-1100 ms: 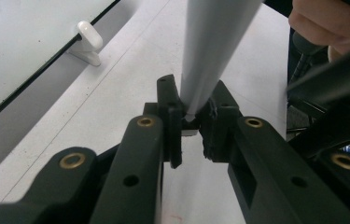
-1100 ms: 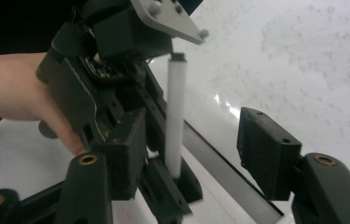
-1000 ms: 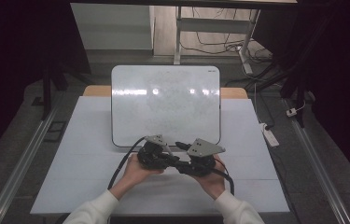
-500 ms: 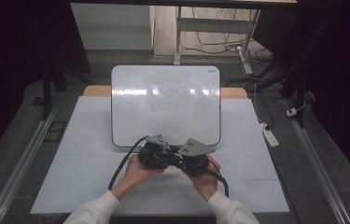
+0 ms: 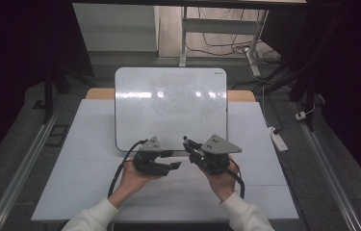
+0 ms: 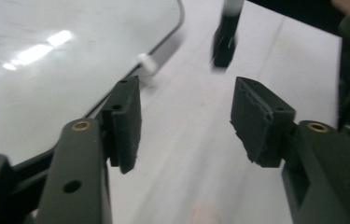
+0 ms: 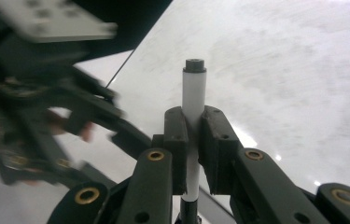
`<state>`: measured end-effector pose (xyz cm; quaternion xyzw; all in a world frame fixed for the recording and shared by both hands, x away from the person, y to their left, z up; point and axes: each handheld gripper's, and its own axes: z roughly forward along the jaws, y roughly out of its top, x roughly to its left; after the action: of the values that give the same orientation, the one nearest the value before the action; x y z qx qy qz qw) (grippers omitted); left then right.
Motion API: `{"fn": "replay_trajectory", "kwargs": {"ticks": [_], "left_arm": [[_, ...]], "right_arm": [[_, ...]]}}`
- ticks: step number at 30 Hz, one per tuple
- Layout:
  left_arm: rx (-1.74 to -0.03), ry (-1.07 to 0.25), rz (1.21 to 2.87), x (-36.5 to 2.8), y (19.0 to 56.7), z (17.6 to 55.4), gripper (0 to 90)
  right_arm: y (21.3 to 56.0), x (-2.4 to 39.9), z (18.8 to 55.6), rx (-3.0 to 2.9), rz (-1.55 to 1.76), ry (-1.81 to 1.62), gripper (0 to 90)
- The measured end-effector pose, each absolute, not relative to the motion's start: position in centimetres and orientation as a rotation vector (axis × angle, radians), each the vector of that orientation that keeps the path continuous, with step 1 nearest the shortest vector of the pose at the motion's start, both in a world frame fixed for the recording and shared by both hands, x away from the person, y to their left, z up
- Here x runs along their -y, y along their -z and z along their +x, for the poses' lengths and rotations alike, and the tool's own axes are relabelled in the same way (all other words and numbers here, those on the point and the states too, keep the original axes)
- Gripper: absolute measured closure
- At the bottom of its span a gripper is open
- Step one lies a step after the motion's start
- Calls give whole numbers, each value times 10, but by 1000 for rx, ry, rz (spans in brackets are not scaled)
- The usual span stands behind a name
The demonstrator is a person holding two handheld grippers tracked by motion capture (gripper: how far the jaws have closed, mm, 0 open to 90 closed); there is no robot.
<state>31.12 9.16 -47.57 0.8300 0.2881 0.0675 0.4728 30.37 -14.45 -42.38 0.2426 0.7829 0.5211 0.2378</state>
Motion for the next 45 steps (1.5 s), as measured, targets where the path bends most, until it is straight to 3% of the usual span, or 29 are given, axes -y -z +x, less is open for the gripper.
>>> {"fn": "replay_trajectory", "kwargs": {"ticks": [9,21,29,45], "left_arm": [[-817,-334,2024,-146,482,284,377],[-1020,-497,2001,-212,498,248,309],[-1025,-530,2024,-220,503,241,302],[-1068,-520,2009,-230,508,243,289]], "right_arm": [[406,180,323,-2039,788,-1470,802],[367,202,383,-1949,976,-1431,802],[348,200,424,-1931,1075,-1363,802],[343,191,472,-1932,1176,-1250,802]]}}
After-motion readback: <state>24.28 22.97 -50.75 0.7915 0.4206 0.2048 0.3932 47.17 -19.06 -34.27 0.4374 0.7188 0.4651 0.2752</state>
